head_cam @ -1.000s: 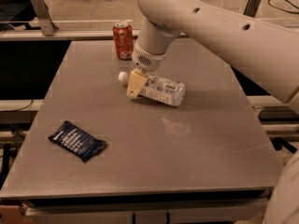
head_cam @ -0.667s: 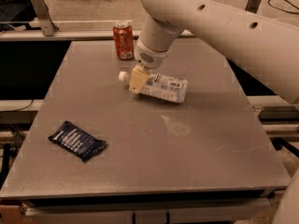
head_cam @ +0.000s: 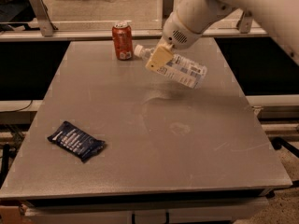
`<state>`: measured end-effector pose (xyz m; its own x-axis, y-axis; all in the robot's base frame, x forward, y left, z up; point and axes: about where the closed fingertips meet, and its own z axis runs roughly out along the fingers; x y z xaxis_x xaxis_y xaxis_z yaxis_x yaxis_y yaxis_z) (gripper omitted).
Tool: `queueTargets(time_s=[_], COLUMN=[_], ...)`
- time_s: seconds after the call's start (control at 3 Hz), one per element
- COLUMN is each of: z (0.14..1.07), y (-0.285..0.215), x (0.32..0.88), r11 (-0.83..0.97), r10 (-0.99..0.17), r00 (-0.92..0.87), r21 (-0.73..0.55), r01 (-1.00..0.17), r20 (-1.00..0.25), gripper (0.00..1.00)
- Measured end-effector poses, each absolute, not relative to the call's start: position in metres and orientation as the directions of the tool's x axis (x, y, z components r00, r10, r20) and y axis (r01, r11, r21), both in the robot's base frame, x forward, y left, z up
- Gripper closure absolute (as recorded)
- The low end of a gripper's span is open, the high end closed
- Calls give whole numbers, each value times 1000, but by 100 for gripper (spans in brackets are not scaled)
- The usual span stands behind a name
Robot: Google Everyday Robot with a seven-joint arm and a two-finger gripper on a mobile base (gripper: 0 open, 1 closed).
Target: Place blue plastic bottle upright
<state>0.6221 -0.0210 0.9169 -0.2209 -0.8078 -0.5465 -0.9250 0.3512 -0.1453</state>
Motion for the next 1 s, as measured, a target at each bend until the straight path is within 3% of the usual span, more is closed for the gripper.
queueTargets(time_s=[0.33, 1.0], z=[943, 966], y=[-63, -132], x=[626, 613], r11=[354, 312], r10=[-691, -351], r00=[-173, -115], r21=[-121, -1], r01=[-927, -950], r20=[-701, -930], gripper=[100, 100])
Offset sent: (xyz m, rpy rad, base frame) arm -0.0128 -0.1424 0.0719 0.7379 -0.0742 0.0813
